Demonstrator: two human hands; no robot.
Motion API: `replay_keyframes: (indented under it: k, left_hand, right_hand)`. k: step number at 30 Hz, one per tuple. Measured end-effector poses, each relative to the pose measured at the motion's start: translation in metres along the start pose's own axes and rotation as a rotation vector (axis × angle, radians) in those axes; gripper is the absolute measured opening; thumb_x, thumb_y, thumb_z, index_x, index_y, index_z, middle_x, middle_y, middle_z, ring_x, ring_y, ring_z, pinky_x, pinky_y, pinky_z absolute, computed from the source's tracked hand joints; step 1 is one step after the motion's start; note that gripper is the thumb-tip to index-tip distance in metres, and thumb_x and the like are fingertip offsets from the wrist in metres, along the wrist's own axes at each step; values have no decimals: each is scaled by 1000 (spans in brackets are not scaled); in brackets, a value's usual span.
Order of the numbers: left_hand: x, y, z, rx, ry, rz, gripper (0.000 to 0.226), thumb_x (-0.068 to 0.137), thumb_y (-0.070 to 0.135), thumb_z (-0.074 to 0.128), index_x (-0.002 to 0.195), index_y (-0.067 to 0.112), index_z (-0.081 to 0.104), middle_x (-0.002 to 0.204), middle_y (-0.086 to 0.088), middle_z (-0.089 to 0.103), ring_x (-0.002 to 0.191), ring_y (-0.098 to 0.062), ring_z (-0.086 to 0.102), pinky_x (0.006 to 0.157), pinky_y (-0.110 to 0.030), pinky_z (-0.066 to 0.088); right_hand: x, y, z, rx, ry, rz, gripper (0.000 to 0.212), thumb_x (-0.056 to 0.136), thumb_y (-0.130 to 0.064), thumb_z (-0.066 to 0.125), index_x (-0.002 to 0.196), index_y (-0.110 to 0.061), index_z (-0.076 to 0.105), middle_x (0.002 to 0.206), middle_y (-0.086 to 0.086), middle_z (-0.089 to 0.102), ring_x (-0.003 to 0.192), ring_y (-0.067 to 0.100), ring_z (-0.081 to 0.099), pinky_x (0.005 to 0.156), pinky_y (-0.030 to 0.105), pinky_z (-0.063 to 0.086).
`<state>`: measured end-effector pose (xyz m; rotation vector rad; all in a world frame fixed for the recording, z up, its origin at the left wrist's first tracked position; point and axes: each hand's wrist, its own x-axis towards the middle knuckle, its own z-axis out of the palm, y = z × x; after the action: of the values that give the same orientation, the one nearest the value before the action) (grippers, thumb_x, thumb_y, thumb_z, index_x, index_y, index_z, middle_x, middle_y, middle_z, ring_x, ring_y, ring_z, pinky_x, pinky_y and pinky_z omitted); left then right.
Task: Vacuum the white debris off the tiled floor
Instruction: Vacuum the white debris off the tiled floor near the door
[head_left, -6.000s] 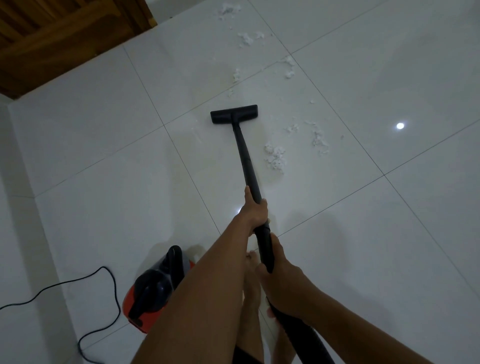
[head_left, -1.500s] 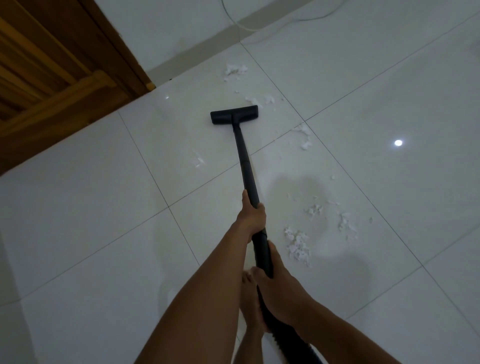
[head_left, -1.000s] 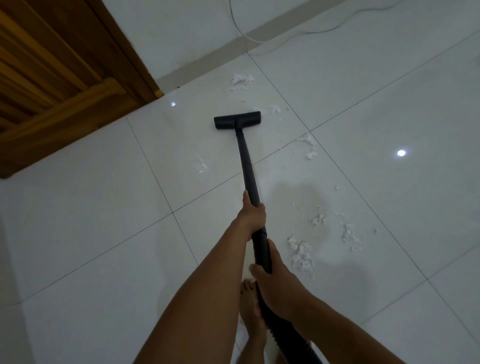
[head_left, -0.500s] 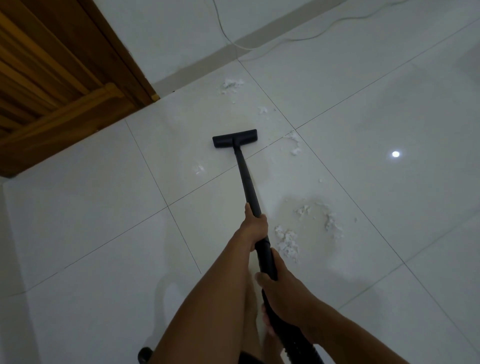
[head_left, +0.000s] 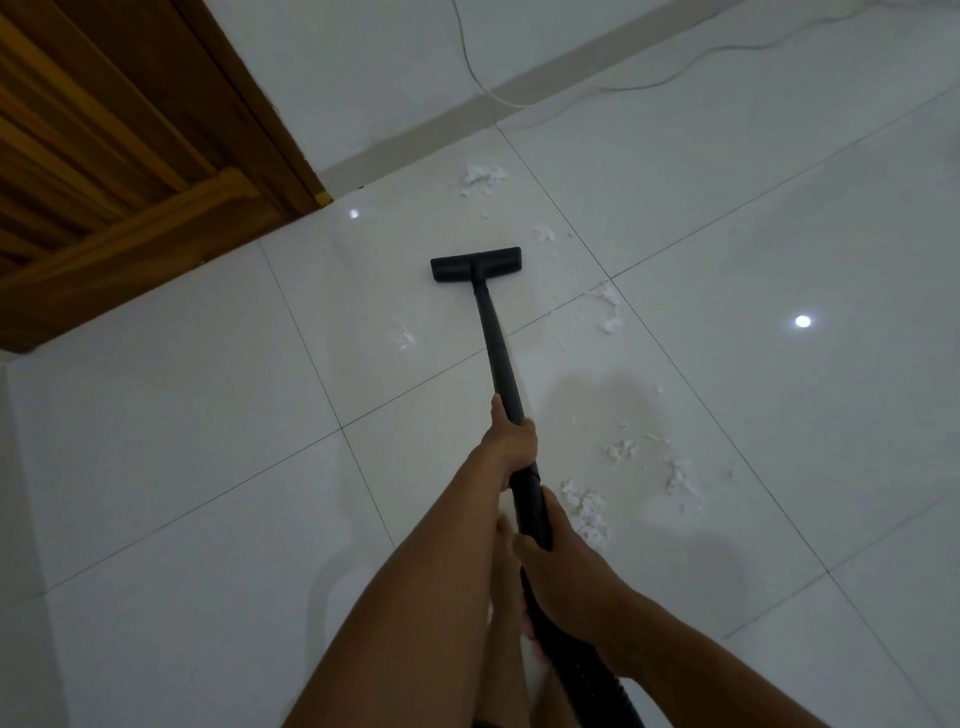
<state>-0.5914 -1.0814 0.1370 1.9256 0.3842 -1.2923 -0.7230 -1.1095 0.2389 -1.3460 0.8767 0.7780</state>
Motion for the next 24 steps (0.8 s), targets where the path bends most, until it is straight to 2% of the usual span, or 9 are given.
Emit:
replay_keyframes:
  k: [2,7,13,16,20,24]
  left_hand:
    - [13,15,-8,14,5,0,68,108,30,33,158,37,-12,152,-11,39,100,-25,50,89,-41,50]
    - [44,50,-27,33,13,16,68,108,30,34,158,37,-13,153,-12,39,102,-24,48,96,-43,48]
    - [74,83,-43,42,11,26,68,108,30,33,158,38,-13,150,-10,41,100,-23,48,93,-41,48]
    - [85,93,-47,43,15,34,67,108,31,33,158,39,-12,146,-8,44,97,-21,49,88,-38,47]
    - [98,103,-52,50,15,37,67,108,32,33,157,40,-12,142,-6,47,95,-20,52,89,-40,49]
    - [108,113,-61,60,20,41,67,108,32,33,157,40,-12,141,-7,47,97,-22,52,91,-40,49]
  right_hand:
    - [13,-15,-3,17,-2,7,61,109,-25,42,155,-47,9,79,13,60,46,16,55,43,25,49]
    - [45,-49,-11,48,5,2,59,109,-27,42,155,-45,11,75,13,59,43,14,54,41,24,48]
    - [78,-82,-21,38,-4,-35,63,109,-26,40,158,-43,5,78,12,60,41,12,55,43,23,47]
    - [89,-94,-25,3,10,-40,65,110,-28,39,160,-42,1,84,10,63,45,10,57,43,20,47]
    - [98,-105,-28,-8,33,-25,65,109,-29,39,160,-44,1,93,8,66,54,11,61,43,17,46]
    - [106,-120,-28,-11,44,-25,64,110,-30,39,160,-41,0,87,-1,60,59,8,61,41,13,44]
